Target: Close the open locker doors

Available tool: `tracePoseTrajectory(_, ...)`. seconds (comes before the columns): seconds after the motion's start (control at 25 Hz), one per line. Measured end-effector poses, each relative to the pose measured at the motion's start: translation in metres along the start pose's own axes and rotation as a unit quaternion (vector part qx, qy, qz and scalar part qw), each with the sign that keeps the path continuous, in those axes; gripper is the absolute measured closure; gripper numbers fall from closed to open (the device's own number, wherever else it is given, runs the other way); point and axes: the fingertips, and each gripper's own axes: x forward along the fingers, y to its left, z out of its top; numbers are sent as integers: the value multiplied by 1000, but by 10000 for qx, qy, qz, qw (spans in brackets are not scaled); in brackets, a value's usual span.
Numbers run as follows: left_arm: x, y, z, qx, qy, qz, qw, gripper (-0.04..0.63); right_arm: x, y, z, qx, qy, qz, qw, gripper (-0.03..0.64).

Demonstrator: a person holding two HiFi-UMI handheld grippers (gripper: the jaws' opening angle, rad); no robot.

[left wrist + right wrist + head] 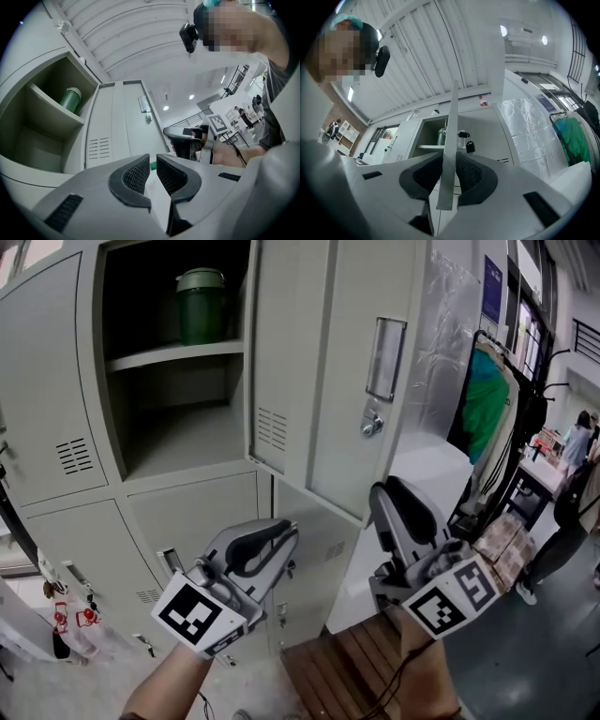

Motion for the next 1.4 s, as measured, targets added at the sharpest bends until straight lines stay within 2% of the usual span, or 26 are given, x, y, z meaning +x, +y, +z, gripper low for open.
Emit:
tracePoseTrajectory(0.32,-15,4,3,15,-26,14,10000,551,-1,13,2,-21,-54,-78,10000,529)
tracePoseTrajectory(1.0,-72,30,28,-19,-196,-256,9995,551,9,84,6,-207,-35,-385,9990,531)
tracePoseTrajectory(1.4,-102,54,33,-19,-273,-305,9992,551,29,134,3,-413,-26,-194,9990,529)
